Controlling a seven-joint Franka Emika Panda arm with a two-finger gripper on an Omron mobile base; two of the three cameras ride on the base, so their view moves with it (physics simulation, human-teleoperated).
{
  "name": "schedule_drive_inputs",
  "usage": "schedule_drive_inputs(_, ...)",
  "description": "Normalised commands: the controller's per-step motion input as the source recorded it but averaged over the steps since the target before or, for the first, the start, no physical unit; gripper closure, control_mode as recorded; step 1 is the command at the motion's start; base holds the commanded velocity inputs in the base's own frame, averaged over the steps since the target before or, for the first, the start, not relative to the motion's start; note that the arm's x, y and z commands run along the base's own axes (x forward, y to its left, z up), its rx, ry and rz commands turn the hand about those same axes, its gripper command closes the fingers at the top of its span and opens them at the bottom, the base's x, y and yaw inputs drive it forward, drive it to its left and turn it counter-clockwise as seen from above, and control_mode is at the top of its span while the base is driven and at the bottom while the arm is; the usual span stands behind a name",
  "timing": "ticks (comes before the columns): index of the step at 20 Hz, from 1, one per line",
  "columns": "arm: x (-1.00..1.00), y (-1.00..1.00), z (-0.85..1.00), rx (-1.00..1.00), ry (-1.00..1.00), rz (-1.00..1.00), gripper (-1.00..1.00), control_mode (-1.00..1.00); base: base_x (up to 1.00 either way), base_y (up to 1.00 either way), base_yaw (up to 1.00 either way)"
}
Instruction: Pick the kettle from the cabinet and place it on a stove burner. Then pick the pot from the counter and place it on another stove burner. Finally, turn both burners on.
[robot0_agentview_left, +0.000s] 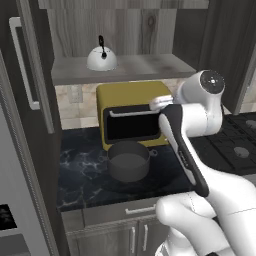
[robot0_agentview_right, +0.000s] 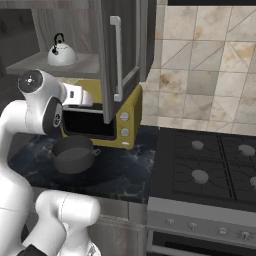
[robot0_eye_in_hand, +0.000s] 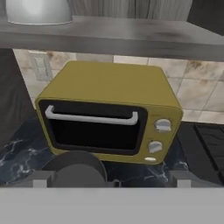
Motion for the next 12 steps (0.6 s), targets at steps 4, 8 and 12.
schedule_drive_inputs(4, 0.0, 0.15, 0.28, 0.0, -0.16, -0.01, -1.0, -1.0, 0.0, 0.0, 0.0)
schedule_drive_inputs(8, 0.0, 0.17, 0.3, 0.0, -0.16, 0.0, -1.0, -1.0, 0.0, 0.0, 0.0)
schedule_drive_inputs(12, 0.0, 0.18, 0.31, 0.0, -0.16, 0.0, -1.0, -1.0, 0.0, 0.0, 0.0)
